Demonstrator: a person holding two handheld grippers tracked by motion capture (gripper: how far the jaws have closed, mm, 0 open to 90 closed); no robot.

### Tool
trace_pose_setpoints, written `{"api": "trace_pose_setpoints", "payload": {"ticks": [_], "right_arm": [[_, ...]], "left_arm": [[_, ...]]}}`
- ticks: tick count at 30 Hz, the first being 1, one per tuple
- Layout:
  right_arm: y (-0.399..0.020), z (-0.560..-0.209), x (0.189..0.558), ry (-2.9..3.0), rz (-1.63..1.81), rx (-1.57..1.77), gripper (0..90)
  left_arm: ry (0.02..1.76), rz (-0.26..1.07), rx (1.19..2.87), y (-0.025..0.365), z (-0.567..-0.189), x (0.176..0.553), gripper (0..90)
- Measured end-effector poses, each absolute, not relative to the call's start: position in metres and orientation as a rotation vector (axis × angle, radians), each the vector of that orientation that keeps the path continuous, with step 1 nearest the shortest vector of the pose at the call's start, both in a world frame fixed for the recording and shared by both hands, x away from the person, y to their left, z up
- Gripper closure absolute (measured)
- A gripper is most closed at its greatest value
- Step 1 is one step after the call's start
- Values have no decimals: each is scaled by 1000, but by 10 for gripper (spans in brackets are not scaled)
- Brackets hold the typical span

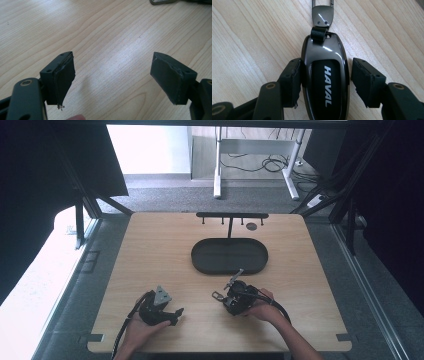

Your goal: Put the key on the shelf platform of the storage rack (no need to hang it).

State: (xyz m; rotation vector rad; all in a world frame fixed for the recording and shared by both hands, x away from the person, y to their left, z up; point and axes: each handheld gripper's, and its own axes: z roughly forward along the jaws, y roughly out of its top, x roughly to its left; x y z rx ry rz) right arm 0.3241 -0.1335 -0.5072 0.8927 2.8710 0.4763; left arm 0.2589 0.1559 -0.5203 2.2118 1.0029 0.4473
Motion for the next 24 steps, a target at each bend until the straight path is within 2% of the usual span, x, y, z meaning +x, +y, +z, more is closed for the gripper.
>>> {"api": "trace_pose_setpoints", "payload": {"ticks": [7, 24], "right_arm": [[-133, -506, 324, 2870, 465, 899, 480], [-139, -499, 328, 2898, 505, 957, 492]], "left_arm": [[1007, 455, 2206, 156, -520, 259, 201], [1013, 452, 2205, 156, -521, 259, 201]]}}
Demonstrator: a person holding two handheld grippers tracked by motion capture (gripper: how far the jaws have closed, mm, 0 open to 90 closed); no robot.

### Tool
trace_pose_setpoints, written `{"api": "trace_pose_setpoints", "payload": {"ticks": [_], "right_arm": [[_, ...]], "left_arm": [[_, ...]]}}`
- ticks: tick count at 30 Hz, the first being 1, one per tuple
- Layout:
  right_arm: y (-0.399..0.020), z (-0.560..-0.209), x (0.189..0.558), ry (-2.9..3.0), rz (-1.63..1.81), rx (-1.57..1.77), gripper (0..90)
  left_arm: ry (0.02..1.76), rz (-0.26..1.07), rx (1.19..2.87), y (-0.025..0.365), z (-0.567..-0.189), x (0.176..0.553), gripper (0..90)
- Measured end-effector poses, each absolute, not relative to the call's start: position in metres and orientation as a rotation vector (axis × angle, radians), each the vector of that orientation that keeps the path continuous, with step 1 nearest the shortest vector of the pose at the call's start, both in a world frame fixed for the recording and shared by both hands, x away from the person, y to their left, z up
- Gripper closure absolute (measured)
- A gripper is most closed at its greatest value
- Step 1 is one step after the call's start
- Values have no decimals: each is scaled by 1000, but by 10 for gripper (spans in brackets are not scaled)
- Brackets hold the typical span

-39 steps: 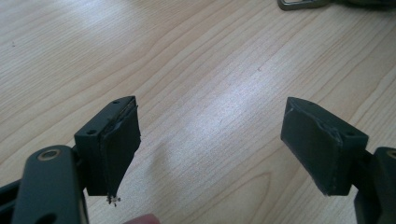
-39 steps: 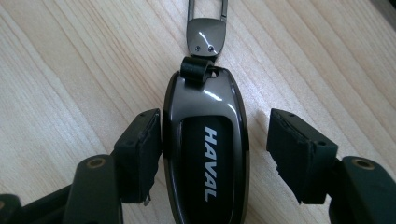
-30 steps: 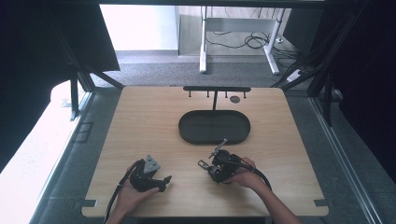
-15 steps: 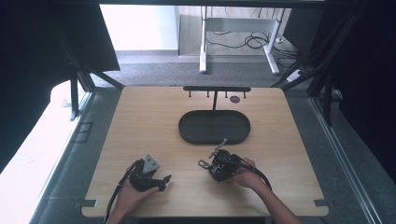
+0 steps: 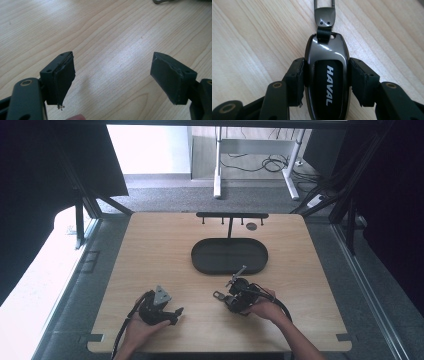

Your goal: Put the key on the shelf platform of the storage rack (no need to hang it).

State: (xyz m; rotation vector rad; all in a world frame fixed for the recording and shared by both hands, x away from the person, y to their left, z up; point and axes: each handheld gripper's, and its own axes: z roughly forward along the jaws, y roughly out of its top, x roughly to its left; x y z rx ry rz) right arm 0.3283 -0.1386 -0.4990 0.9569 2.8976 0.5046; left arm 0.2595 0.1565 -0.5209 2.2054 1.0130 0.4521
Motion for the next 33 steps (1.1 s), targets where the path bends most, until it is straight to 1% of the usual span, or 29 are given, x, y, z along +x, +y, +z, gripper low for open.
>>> {"api": "trace_pose_setpoints", "payload": {"ticks": [10, 21, 33], "right_arm": [[-142, -479, 325, 2888, 552, 935, 494], [-144, -471, 325, 2880, 590, 929, 494], [-148, -454, 324, 2851, 650, 918, 495]], "left_arm": [[1014, 448, 2203, 157, -521, 260, 202], [1014, 450, 2199, 158, -521, 260, 202], [1016, 450, 2196, 158, -521, 260, 202]]}}
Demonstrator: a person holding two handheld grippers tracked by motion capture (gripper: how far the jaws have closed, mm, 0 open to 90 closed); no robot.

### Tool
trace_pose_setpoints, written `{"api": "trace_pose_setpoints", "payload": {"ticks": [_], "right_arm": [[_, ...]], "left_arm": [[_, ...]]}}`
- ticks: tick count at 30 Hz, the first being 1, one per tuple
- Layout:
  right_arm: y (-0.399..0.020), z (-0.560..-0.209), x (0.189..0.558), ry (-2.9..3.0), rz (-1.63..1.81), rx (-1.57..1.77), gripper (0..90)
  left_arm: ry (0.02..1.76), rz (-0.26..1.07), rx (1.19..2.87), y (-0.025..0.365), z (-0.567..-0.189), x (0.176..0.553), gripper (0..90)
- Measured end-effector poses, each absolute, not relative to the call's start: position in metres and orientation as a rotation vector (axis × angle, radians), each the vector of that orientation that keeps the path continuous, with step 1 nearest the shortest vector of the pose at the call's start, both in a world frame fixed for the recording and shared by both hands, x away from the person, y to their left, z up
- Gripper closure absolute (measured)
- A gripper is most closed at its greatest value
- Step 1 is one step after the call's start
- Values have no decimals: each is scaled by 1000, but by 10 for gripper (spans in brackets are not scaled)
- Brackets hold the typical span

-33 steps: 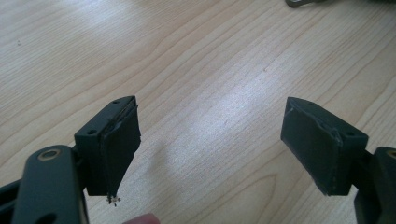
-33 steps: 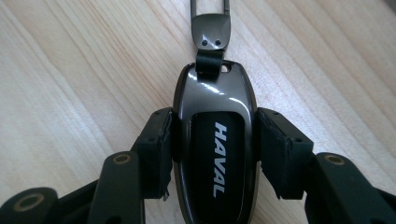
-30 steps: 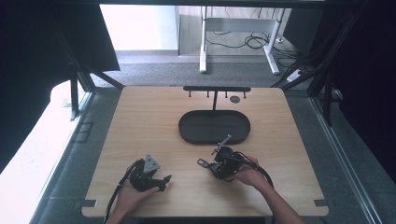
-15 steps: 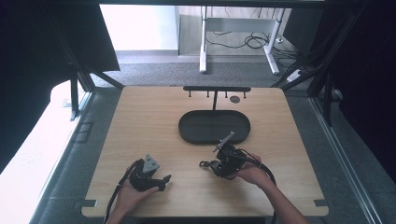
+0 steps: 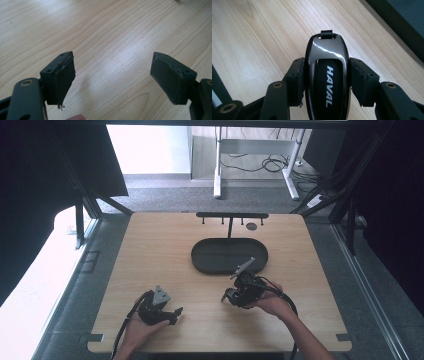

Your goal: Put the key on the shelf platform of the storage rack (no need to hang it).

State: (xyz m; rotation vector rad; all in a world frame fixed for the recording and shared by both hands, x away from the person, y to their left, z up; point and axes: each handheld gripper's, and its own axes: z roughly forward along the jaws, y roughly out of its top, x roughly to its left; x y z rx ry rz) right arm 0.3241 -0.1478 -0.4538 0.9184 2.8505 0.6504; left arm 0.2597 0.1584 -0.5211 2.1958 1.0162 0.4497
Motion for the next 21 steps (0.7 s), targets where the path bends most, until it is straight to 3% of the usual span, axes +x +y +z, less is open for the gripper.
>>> {"api": "trace_pose_setpoints", "payload": {"ticks": [21], "right_arm": [[-156, -427, 327, 2806, 727, 911, 495]], "left_arm": [[1012, 453, 2197, 159, -521, 260, 202]]}}
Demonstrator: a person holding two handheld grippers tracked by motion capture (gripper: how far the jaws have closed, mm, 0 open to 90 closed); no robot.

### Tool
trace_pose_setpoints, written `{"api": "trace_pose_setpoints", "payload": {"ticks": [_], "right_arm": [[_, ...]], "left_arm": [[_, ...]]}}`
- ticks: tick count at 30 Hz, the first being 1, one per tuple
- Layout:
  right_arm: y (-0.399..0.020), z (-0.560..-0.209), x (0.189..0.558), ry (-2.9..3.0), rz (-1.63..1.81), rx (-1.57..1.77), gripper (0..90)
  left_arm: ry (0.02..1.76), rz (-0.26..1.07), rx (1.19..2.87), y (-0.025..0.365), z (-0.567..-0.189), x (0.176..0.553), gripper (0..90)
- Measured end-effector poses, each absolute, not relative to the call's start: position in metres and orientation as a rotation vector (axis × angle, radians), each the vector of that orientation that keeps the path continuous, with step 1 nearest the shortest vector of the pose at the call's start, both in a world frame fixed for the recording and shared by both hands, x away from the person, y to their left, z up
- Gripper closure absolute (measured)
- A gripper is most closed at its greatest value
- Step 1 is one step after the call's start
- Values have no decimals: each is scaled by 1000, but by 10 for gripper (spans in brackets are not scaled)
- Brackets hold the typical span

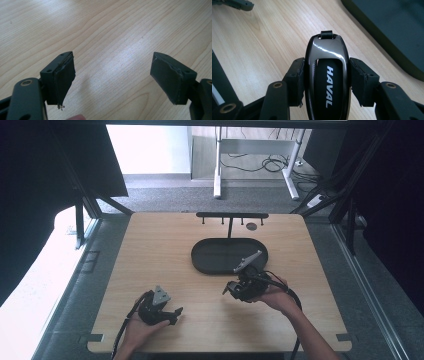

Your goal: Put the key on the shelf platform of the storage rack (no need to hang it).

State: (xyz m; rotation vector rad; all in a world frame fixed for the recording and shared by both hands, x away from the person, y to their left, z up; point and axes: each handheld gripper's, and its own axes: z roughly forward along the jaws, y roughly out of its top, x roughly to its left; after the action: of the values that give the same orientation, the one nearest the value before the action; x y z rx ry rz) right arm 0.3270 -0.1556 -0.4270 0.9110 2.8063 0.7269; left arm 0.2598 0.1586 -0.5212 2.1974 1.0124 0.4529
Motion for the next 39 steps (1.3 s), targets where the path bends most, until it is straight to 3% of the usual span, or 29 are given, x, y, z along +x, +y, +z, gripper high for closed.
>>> {"api": "trace_pose_setpoints", "payload": {"ticks": [39], "right_arm": [[-170, -408, 350, 2733, 776, 972, 495]], "left_arm": [[1006, 451, 2205, 157, -522, 260, 204]]}}
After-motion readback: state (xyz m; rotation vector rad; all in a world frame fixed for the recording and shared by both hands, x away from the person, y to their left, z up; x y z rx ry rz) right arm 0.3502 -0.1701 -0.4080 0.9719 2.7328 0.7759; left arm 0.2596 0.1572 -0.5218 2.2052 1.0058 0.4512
